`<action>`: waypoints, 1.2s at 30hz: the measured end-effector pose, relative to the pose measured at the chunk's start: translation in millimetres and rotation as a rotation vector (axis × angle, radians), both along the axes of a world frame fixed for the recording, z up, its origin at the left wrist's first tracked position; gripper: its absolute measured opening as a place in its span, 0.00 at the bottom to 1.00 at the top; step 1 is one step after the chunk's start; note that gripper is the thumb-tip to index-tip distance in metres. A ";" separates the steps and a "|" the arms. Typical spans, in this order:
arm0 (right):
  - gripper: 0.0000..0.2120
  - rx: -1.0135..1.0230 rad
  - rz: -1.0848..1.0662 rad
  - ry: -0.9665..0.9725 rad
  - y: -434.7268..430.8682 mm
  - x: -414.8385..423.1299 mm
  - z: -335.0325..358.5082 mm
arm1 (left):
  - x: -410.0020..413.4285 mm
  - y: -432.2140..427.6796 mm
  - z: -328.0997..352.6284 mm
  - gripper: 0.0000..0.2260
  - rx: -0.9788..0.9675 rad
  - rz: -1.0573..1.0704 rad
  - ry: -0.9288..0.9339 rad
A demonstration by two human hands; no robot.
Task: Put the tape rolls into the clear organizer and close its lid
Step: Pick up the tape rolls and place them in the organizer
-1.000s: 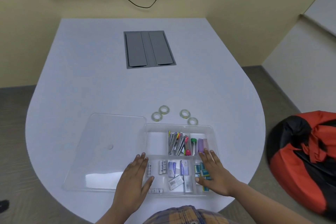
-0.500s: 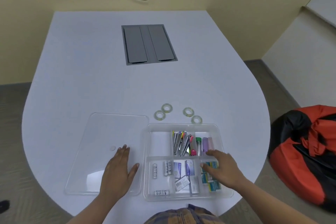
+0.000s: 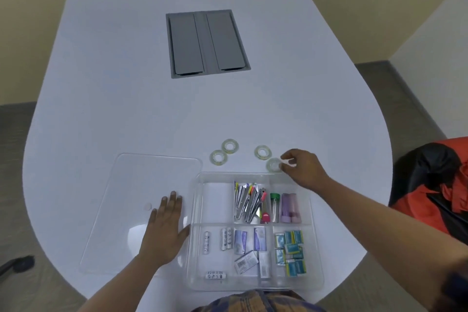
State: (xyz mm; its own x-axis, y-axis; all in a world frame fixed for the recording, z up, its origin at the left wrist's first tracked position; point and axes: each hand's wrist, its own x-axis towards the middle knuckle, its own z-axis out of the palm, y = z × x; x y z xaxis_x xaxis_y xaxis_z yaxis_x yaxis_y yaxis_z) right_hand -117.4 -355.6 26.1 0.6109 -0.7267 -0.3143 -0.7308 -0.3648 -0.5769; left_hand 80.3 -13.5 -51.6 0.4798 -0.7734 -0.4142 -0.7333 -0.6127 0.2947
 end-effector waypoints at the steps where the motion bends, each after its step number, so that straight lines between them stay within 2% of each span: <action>1: 0.12 0.003 -0.001 0.034 -6.5 3.8 -4.1 | -0.4 0.6 -2.2 0.49 0.006 0.003 0.010; 8: 0.21 0.062 -0.106 0.305 -24.7 27.9 -30.7 | 2.6 5.3 -11.4 0.46 -0.003 -0.009 0.060; 14: 0.27 0.053 -0.116 0.414 -21.0 46.9 -37.1 | 5.5 8.6 -20.4 0.41 0.033 -0.026 0.068; 16: 0.27 0.045 -0.121 0.427 -18.3 50.3 -39.8 | 5.5 9.7 -22.7 0.40 0.027 -0.023 0.066; 21: 0.18 0.037 -0.162 0.411 -16.3 54.0 -37.9 | 6.3 11.2 -26.6 0.38 0.005 -0.016 0.054; 24: 0.21 0.005 -0.173 0.332 -14.2 49.4 -26.5 | 5.0 12.0 -27.6 0.37 -0.019 -0.010 0.056; 27: 0.24 -0.021 -0.146 0.135 -4.5 46.1 -12.6 | 4.1 12.8 -27.2 0.37 -0.029 -0.002 0.051; 32: 0.25 0.078 0.047 -0.105 44.5 52.6 15.3 | 2.7 10.3 -22.8 0.39 -0.032 0.002 0.045; 36: 0.24 0.072 0.334 -0.024 93.6 60.3 23.2 | 2.0 9.8 -19.2 0.39 -0.036 0.002 0.053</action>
